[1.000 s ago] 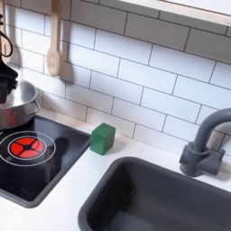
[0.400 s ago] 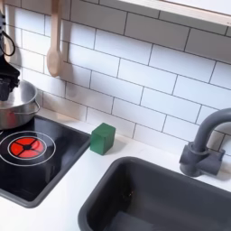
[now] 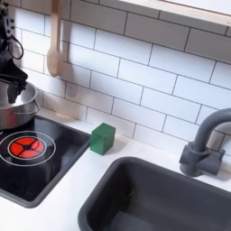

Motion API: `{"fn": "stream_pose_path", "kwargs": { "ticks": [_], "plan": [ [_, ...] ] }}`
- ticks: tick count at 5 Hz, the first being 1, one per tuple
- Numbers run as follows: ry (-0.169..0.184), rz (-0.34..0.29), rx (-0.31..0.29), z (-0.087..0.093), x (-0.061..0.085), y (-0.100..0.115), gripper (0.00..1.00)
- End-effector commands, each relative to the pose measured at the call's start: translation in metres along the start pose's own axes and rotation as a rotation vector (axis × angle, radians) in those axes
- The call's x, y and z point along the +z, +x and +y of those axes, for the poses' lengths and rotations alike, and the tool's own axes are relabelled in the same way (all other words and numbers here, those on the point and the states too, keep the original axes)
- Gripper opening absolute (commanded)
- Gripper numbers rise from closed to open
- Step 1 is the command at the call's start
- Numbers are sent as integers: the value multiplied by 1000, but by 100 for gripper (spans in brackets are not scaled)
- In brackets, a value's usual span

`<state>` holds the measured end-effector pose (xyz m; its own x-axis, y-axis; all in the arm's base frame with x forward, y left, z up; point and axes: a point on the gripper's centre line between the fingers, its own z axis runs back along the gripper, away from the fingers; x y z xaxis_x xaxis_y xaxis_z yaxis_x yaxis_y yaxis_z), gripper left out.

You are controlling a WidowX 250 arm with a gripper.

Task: Slide pot right

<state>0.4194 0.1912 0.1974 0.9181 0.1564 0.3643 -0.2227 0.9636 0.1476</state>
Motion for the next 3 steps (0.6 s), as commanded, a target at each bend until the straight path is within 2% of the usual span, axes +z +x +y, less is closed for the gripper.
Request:
{"fn": "stream_pose_path", "kwargs": {
  "ticks": [1,2,3],
  "plan": [
    [-11,26,-3,-2,-14,-2,100],
    [-7,35,-4,-1,-18,-4,100],
    [-12,31,-5,-1,-16,-3,100]
  ]
}}
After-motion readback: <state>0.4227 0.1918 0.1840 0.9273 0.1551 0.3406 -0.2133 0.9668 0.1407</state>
